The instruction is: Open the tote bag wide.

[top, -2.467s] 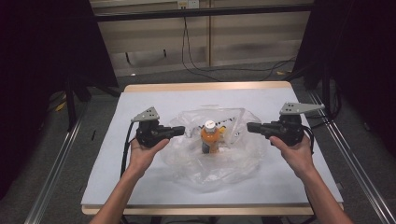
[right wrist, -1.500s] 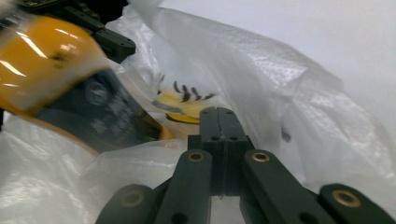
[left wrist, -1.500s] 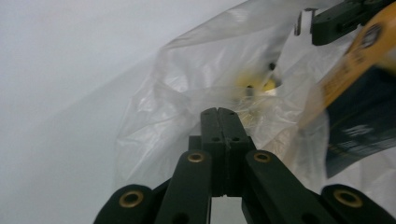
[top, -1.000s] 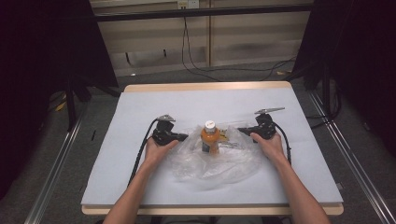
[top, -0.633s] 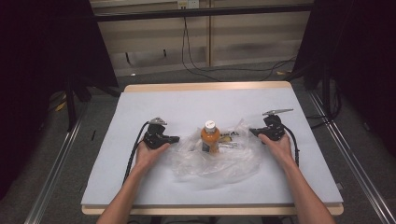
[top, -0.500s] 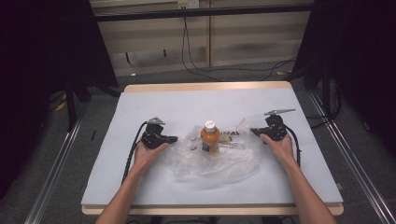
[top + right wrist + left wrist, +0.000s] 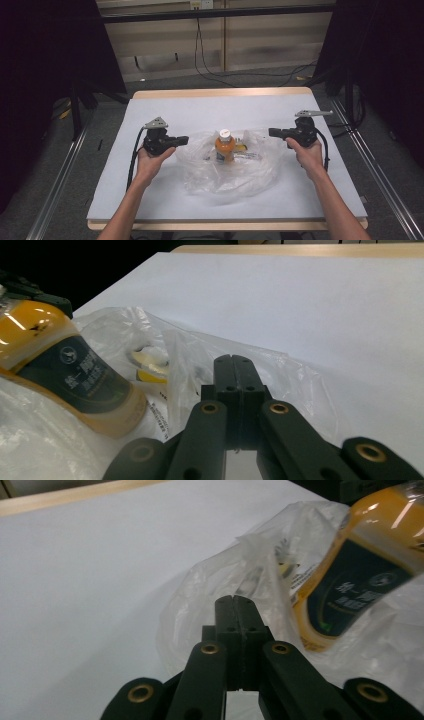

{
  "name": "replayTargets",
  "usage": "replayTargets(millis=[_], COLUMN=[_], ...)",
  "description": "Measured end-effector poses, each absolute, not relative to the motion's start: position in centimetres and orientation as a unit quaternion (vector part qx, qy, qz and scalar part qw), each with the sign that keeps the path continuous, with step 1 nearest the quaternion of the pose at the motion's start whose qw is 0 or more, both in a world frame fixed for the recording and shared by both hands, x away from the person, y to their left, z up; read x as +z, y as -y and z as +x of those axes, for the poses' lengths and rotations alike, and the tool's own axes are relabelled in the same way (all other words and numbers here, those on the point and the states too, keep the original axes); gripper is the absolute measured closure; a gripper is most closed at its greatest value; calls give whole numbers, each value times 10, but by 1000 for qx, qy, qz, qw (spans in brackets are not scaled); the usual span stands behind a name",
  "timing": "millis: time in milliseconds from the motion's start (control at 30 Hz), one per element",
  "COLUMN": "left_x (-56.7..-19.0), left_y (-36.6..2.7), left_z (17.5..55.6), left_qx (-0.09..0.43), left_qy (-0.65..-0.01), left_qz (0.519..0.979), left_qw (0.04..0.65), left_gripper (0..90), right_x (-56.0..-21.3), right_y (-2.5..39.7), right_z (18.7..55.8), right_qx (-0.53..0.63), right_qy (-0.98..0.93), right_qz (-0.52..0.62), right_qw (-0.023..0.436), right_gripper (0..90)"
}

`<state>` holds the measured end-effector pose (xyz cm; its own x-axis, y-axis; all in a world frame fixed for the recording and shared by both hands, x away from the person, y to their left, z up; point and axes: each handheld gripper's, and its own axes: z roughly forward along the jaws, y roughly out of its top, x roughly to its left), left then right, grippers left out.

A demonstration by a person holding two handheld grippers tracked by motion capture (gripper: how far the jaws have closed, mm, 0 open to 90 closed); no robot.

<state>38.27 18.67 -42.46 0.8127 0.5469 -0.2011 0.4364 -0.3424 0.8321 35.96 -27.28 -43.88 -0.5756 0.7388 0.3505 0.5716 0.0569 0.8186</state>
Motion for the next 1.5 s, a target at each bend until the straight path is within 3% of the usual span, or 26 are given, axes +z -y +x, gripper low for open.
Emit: replayTargets(millis=[233,467,567,833,1200,1500], left_x=[-413,-418,-430,-451,-467,-466], left_y=[-170,-133,-118,-99,-101,-129], left_z=[360,350,355,364,351,330], left_qx=[45,11,-5,-15,-44,-64], left_qy=[-257,-204,-205,-194,-175,-157], left_qz=[838,886,900,923,934,939], left_qw=[479,417,384,331,308,301], left_gripper=[900,900,900,900,900,900], right_x=[-425,-423,-435,-455,-468,-461], right_y=[257,225,209,189,184,213], right_z=[341,336,341,356,356,333], right_qx=[509,459,420,366,302,251], right_qy=[-751,-805,-830,-859,-884,-917], right_qz=[414,373,366,357,356,306], right_qw=[72,41,13,-1,-14,-56], right_gripper=[900,900,900,900,900,900])
